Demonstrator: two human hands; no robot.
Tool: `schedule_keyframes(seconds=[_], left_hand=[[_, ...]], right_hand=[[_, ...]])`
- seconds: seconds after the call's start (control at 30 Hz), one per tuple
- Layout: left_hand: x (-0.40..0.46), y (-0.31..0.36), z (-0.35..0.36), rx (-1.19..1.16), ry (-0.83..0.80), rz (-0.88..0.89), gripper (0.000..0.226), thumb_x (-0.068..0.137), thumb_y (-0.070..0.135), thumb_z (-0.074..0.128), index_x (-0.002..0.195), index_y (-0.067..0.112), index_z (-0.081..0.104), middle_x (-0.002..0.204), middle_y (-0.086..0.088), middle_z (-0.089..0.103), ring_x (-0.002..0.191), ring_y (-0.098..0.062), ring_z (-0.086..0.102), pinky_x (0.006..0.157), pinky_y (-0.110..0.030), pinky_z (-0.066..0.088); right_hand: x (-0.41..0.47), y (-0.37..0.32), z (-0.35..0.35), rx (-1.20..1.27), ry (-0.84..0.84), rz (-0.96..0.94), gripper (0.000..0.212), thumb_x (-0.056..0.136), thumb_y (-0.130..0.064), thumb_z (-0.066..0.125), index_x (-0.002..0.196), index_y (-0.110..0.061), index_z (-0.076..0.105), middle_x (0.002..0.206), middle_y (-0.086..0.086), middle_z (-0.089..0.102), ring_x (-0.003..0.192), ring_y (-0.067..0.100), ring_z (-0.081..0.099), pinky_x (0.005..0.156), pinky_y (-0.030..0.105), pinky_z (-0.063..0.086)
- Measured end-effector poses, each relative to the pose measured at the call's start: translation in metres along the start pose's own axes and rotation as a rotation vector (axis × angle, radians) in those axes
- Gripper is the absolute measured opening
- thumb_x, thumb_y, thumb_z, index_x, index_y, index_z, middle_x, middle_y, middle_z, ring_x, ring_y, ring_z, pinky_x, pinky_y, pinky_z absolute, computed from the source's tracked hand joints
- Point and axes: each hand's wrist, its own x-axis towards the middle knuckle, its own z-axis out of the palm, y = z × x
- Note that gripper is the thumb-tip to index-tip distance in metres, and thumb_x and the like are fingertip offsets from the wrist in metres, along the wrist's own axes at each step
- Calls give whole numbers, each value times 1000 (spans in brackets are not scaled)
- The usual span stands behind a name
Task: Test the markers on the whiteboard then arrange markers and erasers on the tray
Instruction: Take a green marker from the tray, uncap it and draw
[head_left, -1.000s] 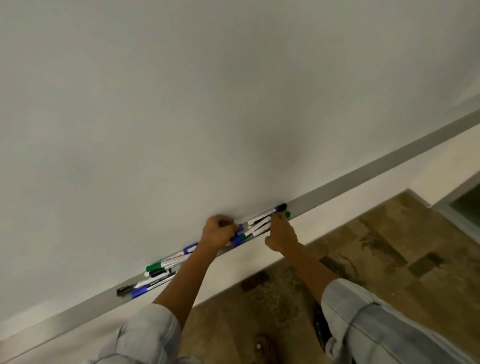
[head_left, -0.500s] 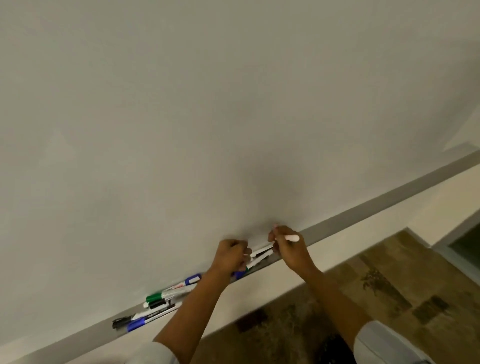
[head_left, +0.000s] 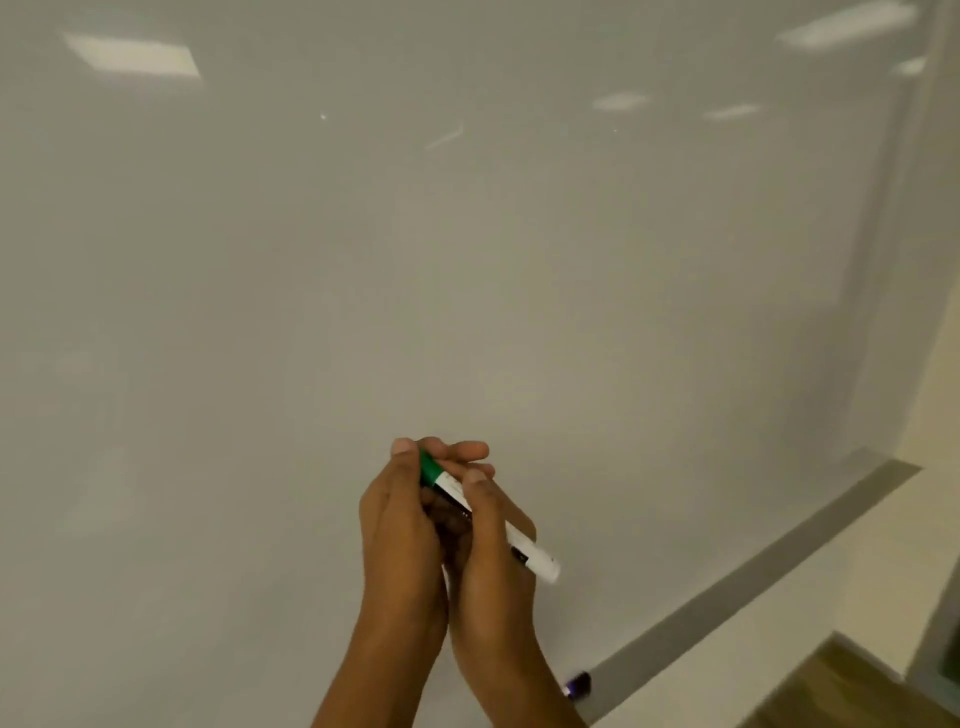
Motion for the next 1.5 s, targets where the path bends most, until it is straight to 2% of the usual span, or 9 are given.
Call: schedule_keyframes(seconds=[0.17, 0.27, 0.37, 0.63, 0.87, 1.1, 1.23, 1.37, 1.5], left_hand=[[3, 68, -13, -18, 126, 81, 38, 103, 34, 37, 75, 16, 56, 78, -3, 75, 69, -14, 74, 66, -31, 53], [26, 144, -52, -41, 260, 347, 37, 103, 36, 31, 71, 26, 46, 82, 4, 75, 82, -13, 75, 67, -28, 47], [27, 196, -66, 74, 197, 554, 42, 104, 41, 27, 71, 28, 51, 89, 3, 77, 94, -16, 73, 74, -32, 45], [14, 204, -89, 199, 252, 518, 44, 105, 40, 26, 95, 19, 64, 100, -1, 77, 97, -18, 72, 81, -36, 51], [16, 208, -108, 222, 208, 494, 42, 105, 39, 28, 106, 18, 64, 105, -3, 76, 93, -18, 71, 75, -34, 52], [18, 197, -101, 185, 97, 495, 22, 104, 31, 36, 101, 18, 54, 102, -8, 76, 90, -21, 70, 72, -36, 51], [23, 190, -93, 156, 50, 496, 22, 104, 29, 38, 89, 20, 51, 105, -9, 76, 89, -21, 69, 69, -34, 50], [27, 177, -85, 140, 44, 483, 20, 101, 26, 45, 96, 16, 61, 105, -7, 76, 89, -21, 69, 70, -33, 52], [32, 158, -75, 158, 32, 474, 22, 103, 22, 43, 102, 14, 64, 105, -6, 76, 90, -22, 68, 70, -33, 51]], right_hand=[[-17, -17, 37, -205, -83, -359, 27, 99, -30, 51, 104, -25, 76, 100, -4, 76, 93, 15, 73, 77, 28, 59], [-43, -19, 35, -312, -187, -556, 28, 97, -42, 54, 103, -26, 76, 78, -4, 75, 57, 10, 68, 56, 22, 55], [-33, -33, 51, -302, -171, -622, 21, 93, -44, 56, 108, -35, 66, 65, -7, 70, 48, 12, 64, 47, 26, 53], [88, -38, 145, -539, -120, -900, 22, 85, -27, 72, 77, -8, 64, 69, 1, 67, 51, 17, 60, 45, 36, 48], [78, 18, 122, -648, -32, -1117, 26, 87, -20, 73, 67, -6, 63, 58, 3, 59, 46, 18, 51, 42, 34, 45], [89, -27, 105, -444, 58, -875, 26, 88, -21, 72, 69, -5, 63, 56, 3, 57, 47, 7, 46, 48, 22, 40], [130, -63, 121, -416, 98, -887, 24, 88, -22, 72, 76, -3, 64, 63, 6, 63, 51, 12, 54, 50, 29, 44], [115, -12, 87, -603, 76, -1005, 30, 89, -23, 70, 66, -9, 57, 57, 4, 56, 48, 17, 52, 47, 32, 45], [94, 16, 41, -613, 52, -893, 26, 86, -21, 71, 70, -3, 62, 65, 6, 65, 53, 20, 62, 47, 39, 51]])
